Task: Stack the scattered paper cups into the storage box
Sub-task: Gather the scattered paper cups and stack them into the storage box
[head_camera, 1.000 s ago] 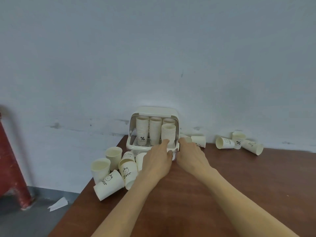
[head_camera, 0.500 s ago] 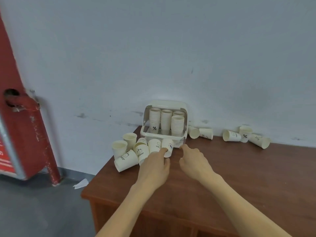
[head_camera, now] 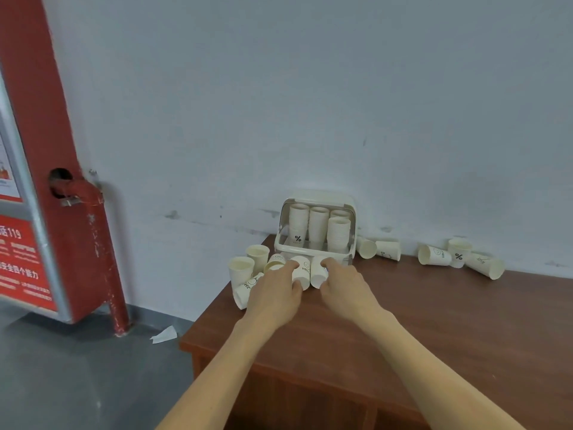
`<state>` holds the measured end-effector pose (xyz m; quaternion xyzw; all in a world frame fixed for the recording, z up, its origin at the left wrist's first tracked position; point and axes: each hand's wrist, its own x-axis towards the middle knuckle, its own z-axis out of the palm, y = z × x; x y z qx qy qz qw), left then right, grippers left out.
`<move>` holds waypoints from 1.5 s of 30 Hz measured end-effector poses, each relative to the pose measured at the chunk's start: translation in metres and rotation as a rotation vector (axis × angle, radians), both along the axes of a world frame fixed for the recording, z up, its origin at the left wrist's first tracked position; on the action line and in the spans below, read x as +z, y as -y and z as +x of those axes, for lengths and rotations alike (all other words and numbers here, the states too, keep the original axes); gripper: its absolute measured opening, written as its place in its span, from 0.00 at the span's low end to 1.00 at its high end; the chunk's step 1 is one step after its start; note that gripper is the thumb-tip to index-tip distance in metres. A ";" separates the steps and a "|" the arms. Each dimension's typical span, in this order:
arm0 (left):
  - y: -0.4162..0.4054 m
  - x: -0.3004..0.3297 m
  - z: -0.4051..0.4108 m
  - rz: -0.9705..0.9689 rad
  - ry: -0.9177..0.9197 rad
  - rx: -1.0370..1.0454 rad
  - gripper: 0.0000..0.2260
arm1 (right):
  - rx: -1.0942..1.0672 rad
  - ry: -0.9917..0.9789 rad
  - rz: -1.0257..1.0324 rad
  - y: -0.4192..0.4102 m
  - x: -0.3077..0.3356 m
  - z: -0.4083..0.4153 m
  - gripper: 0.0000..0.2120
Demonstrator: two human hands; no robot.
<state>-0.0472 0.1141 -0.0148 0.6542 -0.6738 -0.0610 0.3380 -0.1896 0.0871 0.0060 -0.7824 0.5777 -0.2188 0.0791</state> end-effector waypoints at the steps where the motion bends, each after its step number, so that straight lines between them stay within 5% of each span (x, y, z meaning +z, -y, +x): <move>1: 0.000 -0.001 0.003 -0.001 -0.008 0.004 0.19 | 0.006 0.001 0.004 0.002 -0.002 0.003 0.21; 22: 0.149 -0.039 0.131 0.108 -0.021 0.213 0.16 | 0.115 0.107 0.060 0.141 -0.058 0.107 0.16; 31: 0.154 -0.056 0.152 0.303 0.029 0.195 0.18 | -0.058 0.015 0.108 0.124 -0.059 0.138 0.14; 45: 0.126 -0.072 0.152 0.259 -0.038 0.165 0.09 | -0.157 0.014 0.319 0.127 -0.082 0.169 0.12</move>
